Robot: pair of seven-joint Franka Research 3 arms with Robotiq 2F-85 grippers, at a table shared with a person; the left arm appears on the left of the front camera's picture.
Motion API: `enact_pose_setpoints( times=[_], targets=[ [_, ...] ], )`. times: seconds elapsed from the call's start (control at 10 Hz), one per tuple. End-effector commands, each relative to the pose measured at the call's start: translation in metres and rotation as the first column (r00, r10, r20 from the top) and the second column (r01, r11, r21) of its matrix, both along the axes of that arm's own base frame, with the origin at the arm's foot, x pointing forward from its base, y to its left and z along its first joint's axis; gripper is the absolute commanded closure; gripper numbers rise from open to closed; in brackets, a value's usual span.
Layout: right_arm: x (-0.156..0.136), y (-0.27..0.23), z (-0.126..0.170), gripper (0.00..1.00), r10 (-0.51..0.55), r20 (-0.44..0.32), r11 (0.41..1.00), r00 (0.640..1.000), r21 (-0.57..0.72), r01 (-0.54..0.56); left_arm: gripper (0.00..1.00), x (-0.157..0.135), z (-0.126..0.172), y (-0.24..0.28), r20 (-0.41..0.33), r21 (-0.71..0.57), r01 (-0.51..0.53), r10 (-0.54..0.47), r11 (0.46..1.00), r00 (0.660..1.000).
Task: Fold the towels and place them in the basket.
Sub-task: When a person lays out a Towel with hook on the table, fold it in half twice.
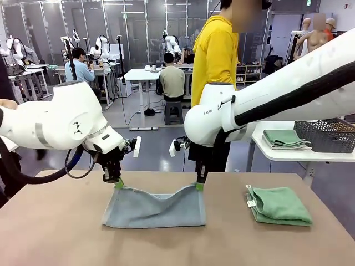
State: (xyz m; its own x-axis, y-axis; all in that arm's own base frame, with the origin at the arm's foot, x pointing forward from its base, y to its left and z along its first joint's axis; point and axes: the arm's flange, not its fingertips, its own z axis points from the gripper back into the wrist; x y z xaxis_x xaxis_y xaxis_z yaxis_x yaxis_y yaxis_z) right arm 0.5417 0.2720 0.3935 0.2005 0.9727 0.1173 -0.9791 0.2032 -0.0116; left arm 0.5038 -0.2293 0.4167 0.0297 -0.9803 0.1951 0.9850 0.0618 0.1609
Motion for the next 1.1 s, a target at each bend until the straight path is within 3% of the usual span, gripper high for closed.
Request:
enact_pose_setpoints(
  times=[0.0,0.2,0.5,1.0],
  targets=[
    [0.025,0.006,-0.006,0.93,0.020,-0.029,1.000,0.999,-0.002,-0.020,0.99,0.028,-0.009,-0.007,0.037,0.069,-0.068,0.065,0.995,0.997],
    [0.044,0.006,-0.019,0.93,-0.007,-0.065,1.000,0.998,-0.017,0.006,0.99,0.045,-0.023,-0.008,0.067,0.077,-0.079,0.074,0.994,0.995],
    [0.064,0.002,-0.037,0.93,-0.067,-0.101,0.997,0.993,-0.042,0.063,0.99,0.063,-0.044,-0.003,0.031,0.062,-0.103,0.101,0.993,0.994],
    [0.079,-0.005,-0.065,0.93,-0.088,-0.095,0.996,0.992,-0.021,0.086,0.99,0.068,-0.070,0.010,0.004,0.064,-0.165,0.165,0.984,0.986]
  ],
)
